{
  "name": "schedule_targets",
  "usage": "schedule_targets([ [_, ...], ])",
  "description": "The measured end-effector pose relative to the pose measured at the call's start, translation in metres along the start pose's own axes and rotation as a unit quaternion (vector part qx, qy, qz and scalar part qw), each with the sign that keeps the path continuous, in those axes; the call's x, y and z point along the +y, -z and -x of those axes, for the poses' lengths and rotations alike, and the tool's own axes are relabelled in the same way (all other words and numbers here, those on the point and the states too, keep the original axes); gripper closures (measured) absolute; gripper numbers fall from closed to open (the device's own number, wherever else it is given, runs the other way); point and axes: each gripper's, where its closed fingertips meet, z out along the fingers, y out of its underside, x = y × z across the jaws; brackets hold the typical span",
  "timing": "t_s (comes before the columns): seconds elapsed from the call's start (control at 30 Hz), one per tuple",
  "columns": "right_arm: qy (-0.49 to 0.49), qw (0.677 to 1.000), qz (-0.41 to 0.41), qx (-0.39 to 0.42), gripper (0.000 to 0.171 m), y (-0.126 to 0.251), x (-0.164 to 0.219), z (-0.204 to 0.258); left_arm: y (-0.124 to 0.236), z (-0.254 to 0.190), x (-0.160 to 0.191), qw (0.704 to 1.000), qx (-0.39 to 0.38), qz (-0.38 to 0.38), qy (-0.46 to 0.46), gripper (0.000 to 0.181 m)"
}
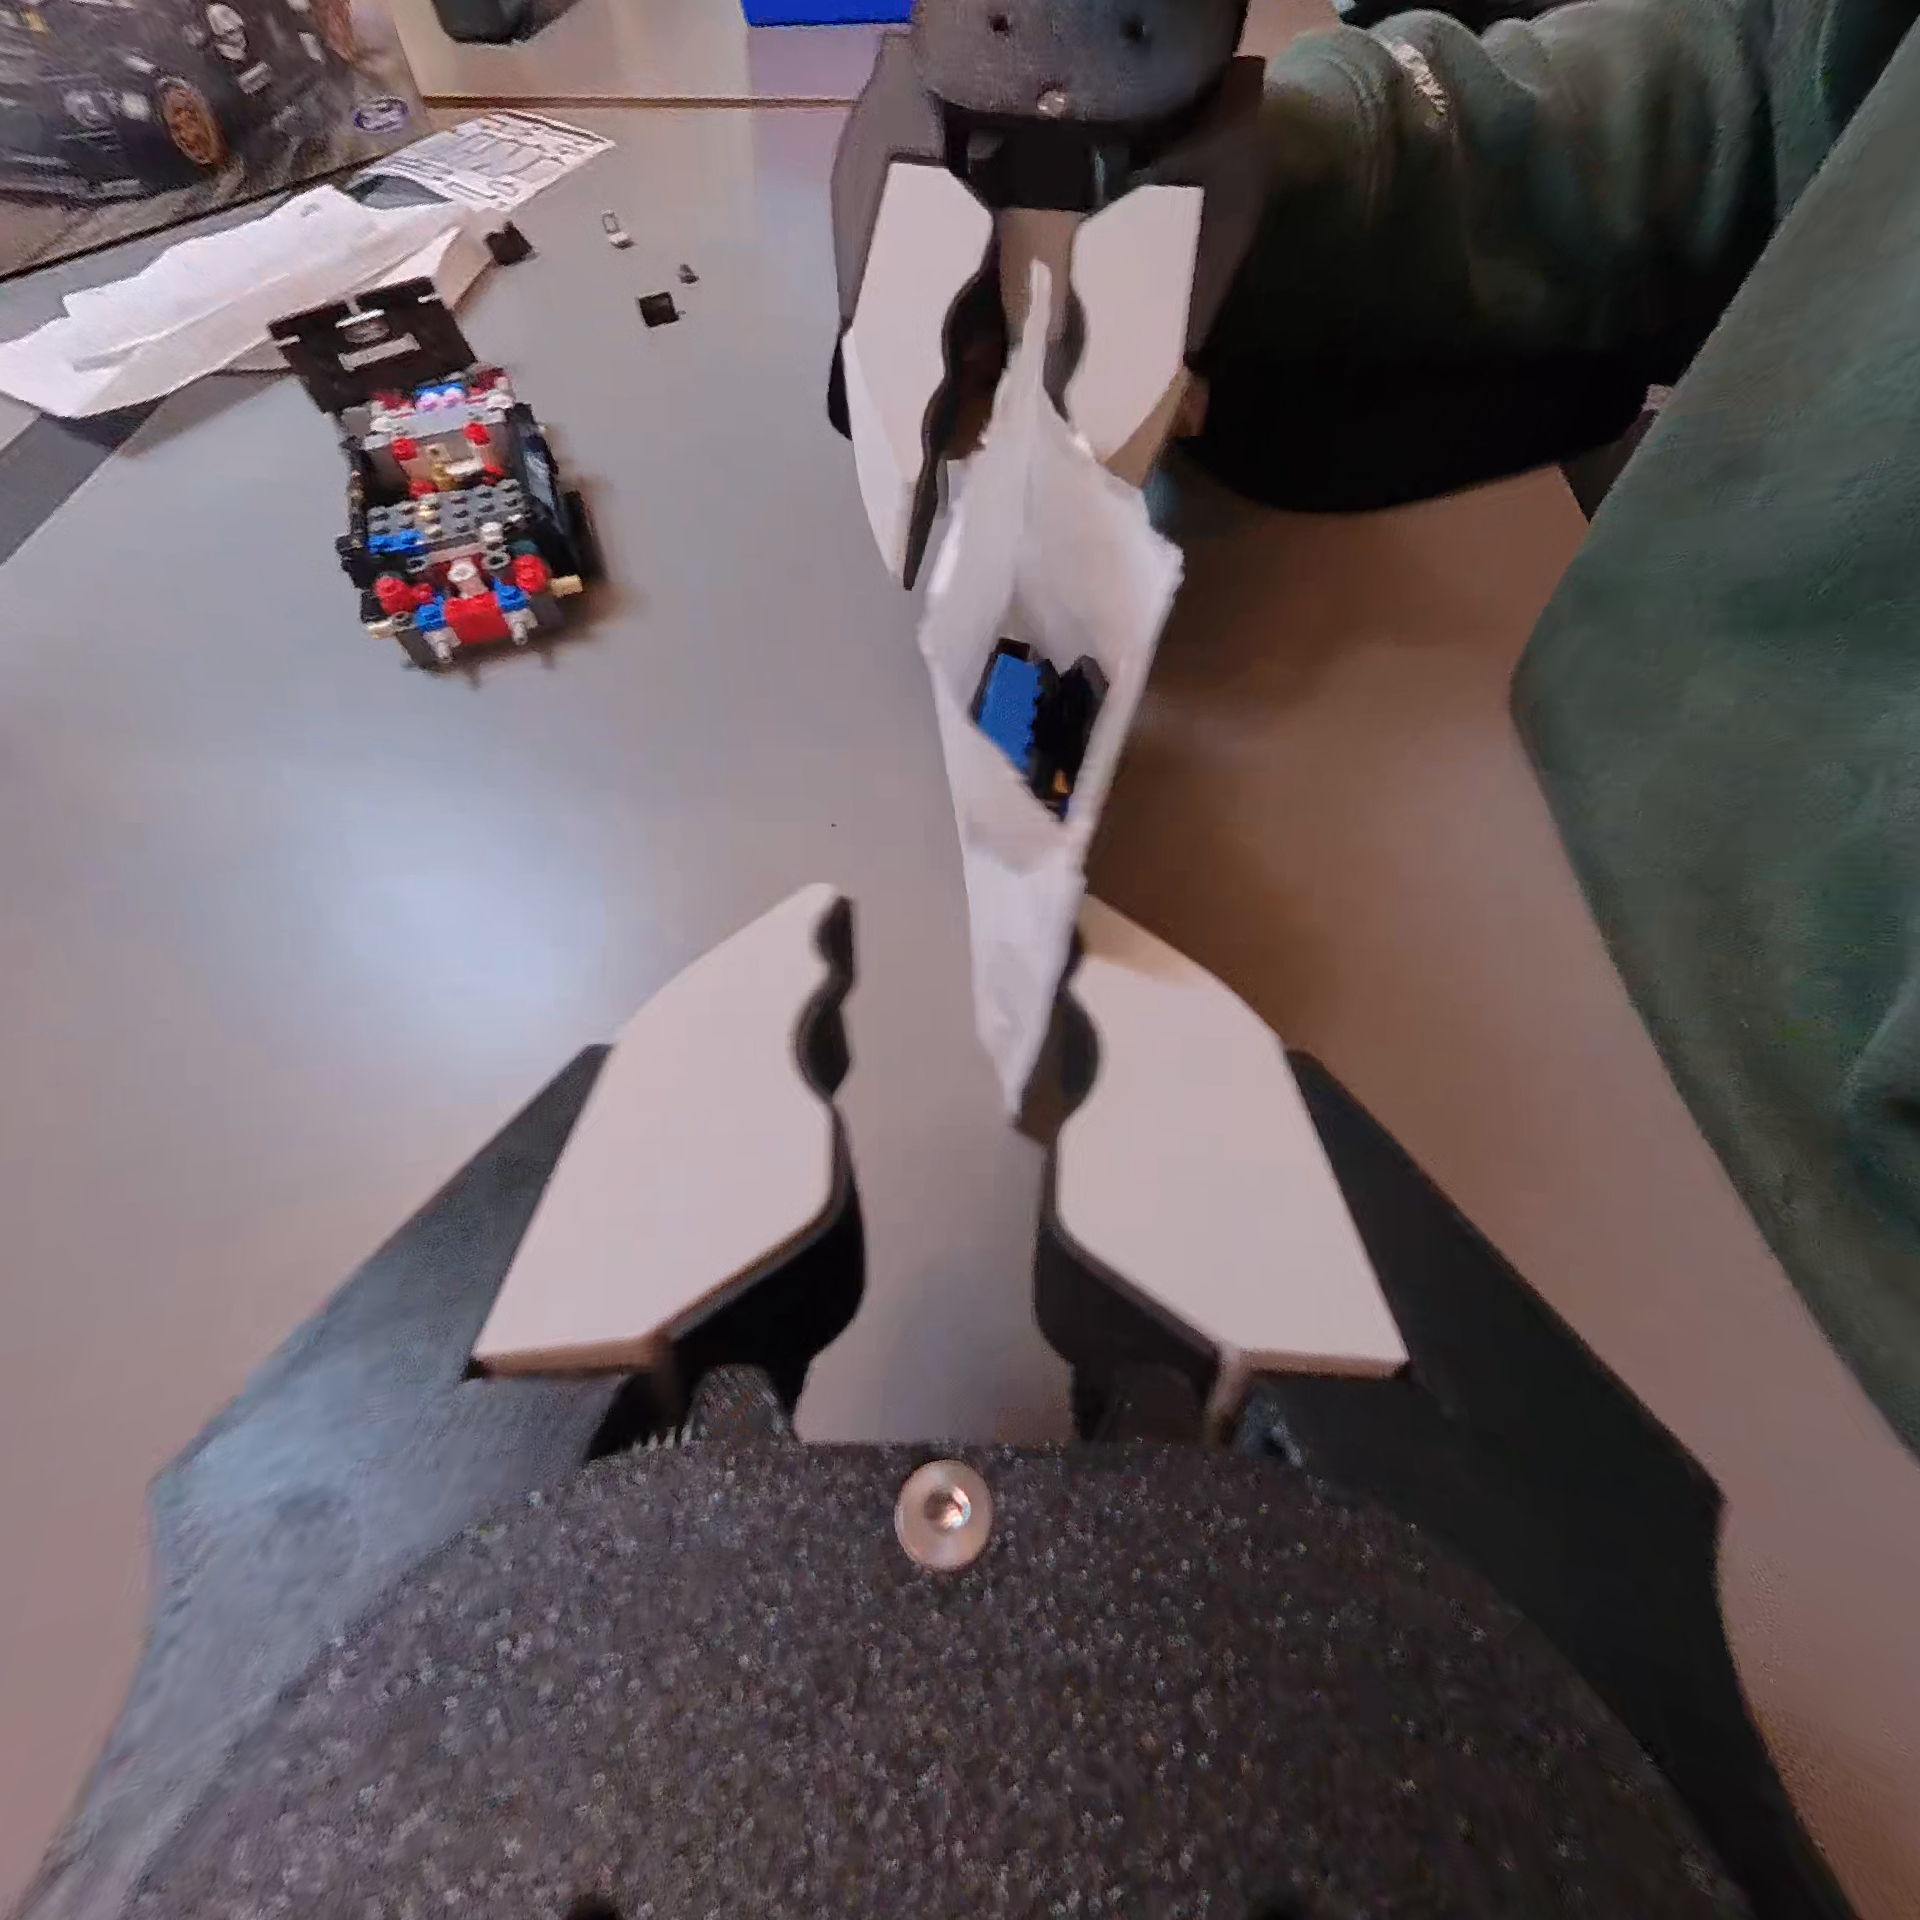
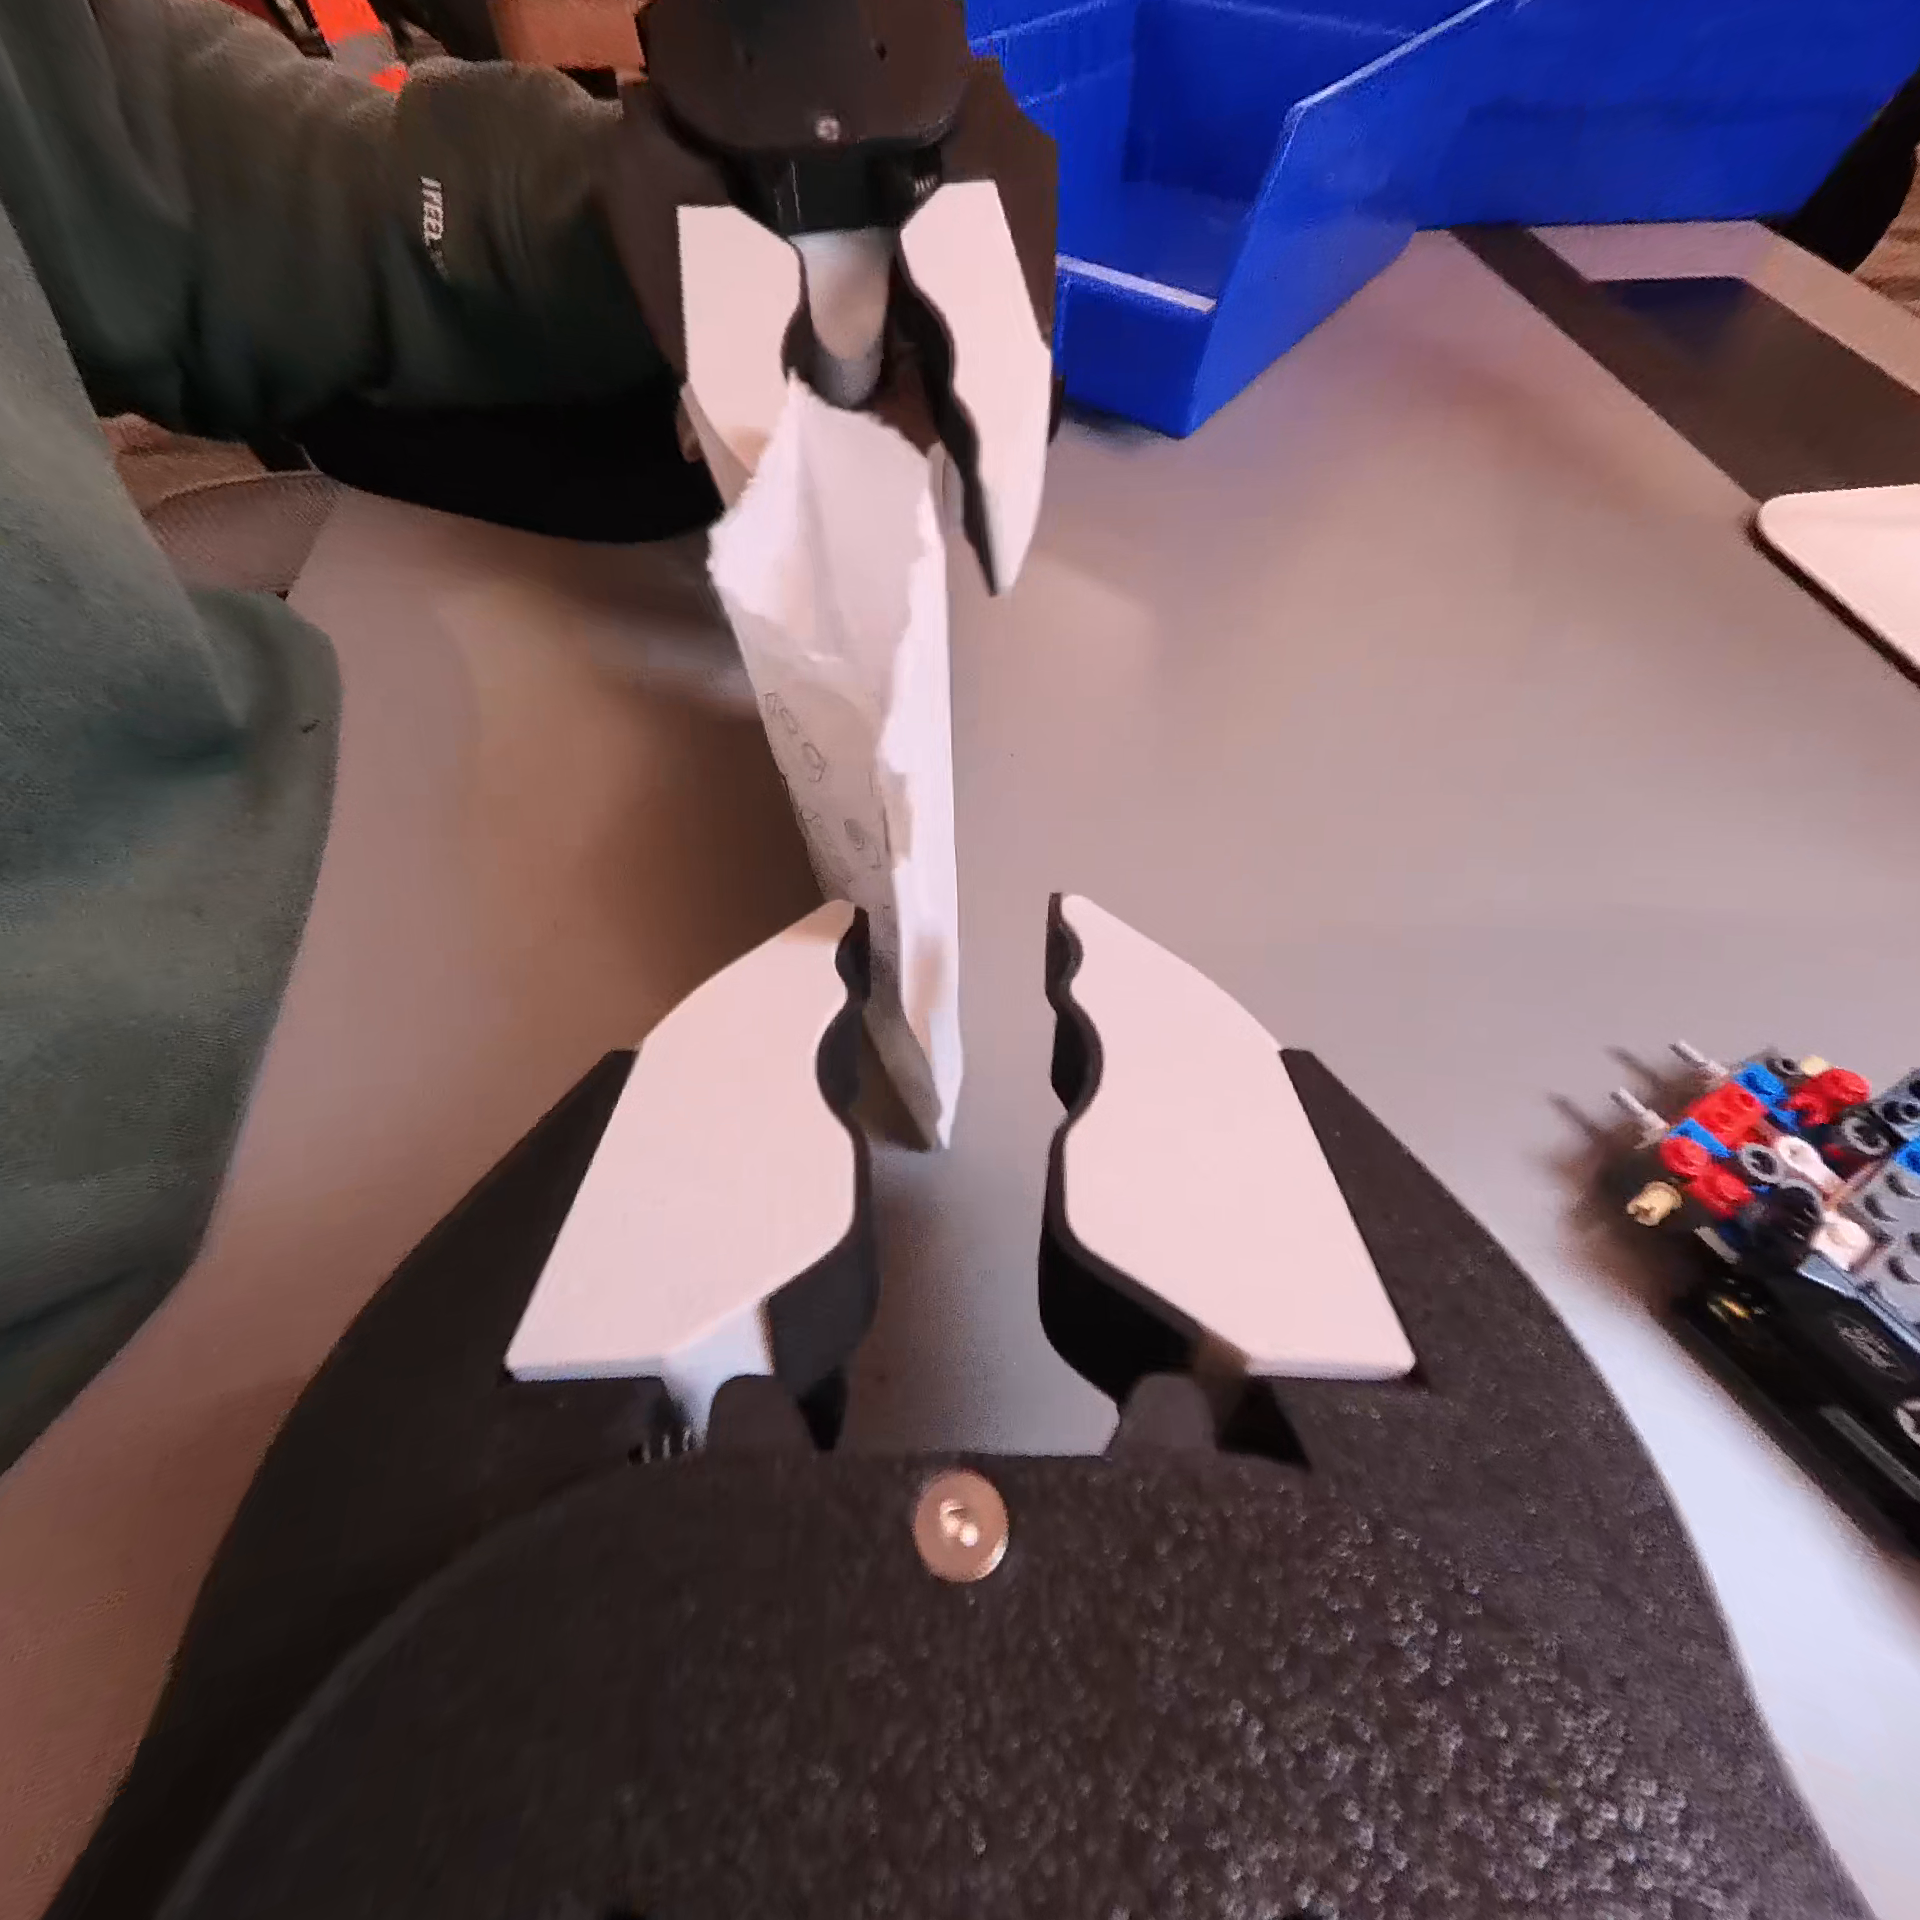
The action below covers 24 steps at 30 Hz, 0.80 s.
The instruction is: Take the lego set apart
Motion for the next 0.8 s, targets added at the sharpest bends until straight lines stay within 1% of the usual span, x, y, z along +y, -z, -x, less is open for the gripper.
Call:
schedule_targets([
  [0.03,0.006,1.000,0.001,-0.002,0.151,0.000,-0.001,0.001,0.000,-0.003,-0.001,1.000,0.009,0.001,-0.007,0.170],
  [0.07,0.011,1.000,-0.005,-0.008,0.171,0.002,-0.003,0.003,0.001,-0.005,-0.002,1.000,0.012,0.002,-0.013,0.181],
  [0.1,0.012,1.000,-0.015,-0.011,0.171,0.004,-0.007,0.005,0.002,-0.004,-0.005,1.000,0.008,0.000,-0.014,0.181],
  [0.17,0.009,0.999,-0.034,-0.014,0.171,0.008,-0.015,0.006,0.008,-0.003,-0.015,0.999,0.007,-0.031,-0.007,0.181],
  [0.2,0.006,0.999,-0.037,-0.013,0.171,0.008,-0.016,0.006,0.010,-0.002,-0.017,0.999,0.001,-0.037,-0.009,0.174],
  [0.23,0.002,1.000,-0.030,-0.009,0.159,0.007,-0.014,0.005,0.009,0.000,-0.015,0.999,-0.009,-0.032,-0.009,0.146],
  [0.27,-0.004,1.000,-0.020,-0.006,0.138,0.004,-0.011,0.004,0.007,0.001,-0.010,1.000,-0.007,-0.018,-0.002,0.129],
  [0.3,-0.006,1.000,-0.011,-0.011,0.130,0.002,-0.008,0.005,0.004,-0.002,-0.005,1.000,0.003,-0.008,0.008,0.125],
  [0.33,-0.006,1.000,-0.006,-0.015,0.130,0.000,-0.005,0.006,0.001,-0.004,-0.002,1.000,0.011,-0.002,0.010,0.132],
  [0.4,-0.002,1.000,0.000,-0.012,0.133,-0.003,-0.002,0.006,-0.003,-0.005,0.001,1.000,0.010,0.004,-0.003,0.159],
  [0.43,0.001,1.000,0.000,-0.008,0.148,-0.003,-0.002,0.005,-0.003,-0.002,0.001,1.000,-0.001,0.006,-0.006,0.179],
  [0.47,0.004,1.000,-0.003,-0.008,0.171,-0.002,-0.004,0.005,-0.003,-0.003,0.001,1.000,0.005,0.009,-0.002,0.181],
  [0.57,-0.003,1.000,-0.022,-0.021,0.171,0.004,-0.012,0.007,0.004,-0.002,-0.010,1.000,0.010,-0.016,0.008,0.180],
  [0.63,-0.006,0.999,-0.037,-0.023,0.171,0.007,-0.016,0.006,0.007,-0.006,-0.014,0.999,0.030,-0.032,0.022,0.180],
  [0.7,-0.010,0.999,-0.037,-0.035,0.171,0.007,-0.013,0.008,0.006,-0.009,-0.011,0.999,0.040,-0.032,0.014,0.180],
  [0.8,-0.022,0.998,-0.016,-0.049,0.171,0.002,0.001,0.010,-0.001,-0.010,0.004,0.999,0.049,-0.010,0.021,0.179],
])
